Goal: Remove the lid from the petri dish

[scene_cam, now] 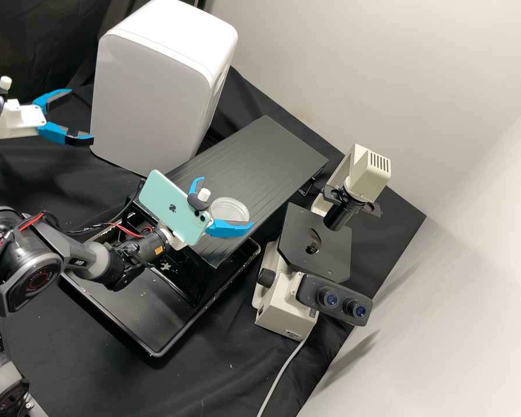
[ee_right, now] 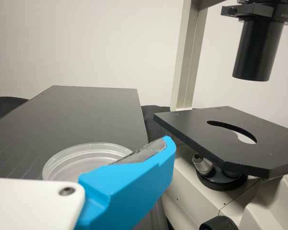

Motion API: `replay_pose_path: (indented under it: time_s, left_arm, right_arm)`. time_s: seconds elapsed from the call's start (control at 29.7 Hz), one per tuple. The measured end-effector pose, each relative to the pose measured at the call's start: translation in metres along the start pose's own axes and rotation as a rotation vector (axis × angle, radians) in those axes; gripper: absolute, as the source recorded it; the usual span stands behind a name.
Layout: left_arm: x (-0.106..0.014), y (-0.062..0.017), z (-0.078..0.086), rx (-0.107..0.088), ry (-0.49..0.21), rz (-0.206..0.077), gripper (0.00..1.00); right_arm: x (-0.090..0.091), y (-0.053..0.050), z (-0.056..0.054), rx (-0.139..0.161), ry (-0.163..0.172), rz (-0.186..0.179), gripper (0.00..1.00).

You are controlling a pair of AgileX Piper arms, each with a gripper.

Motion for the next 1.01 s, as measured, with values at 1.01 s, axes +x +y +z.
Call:
replay_pose_path:
  time_s: [1.01]
  left_arm:
    - [-0.044,-0.0286,0.044,0.001,-0.215,-0.156,1.00]
  right_arm:
    - [0.000,0.000,0.000,0.000,0.000,0.000,1.00]
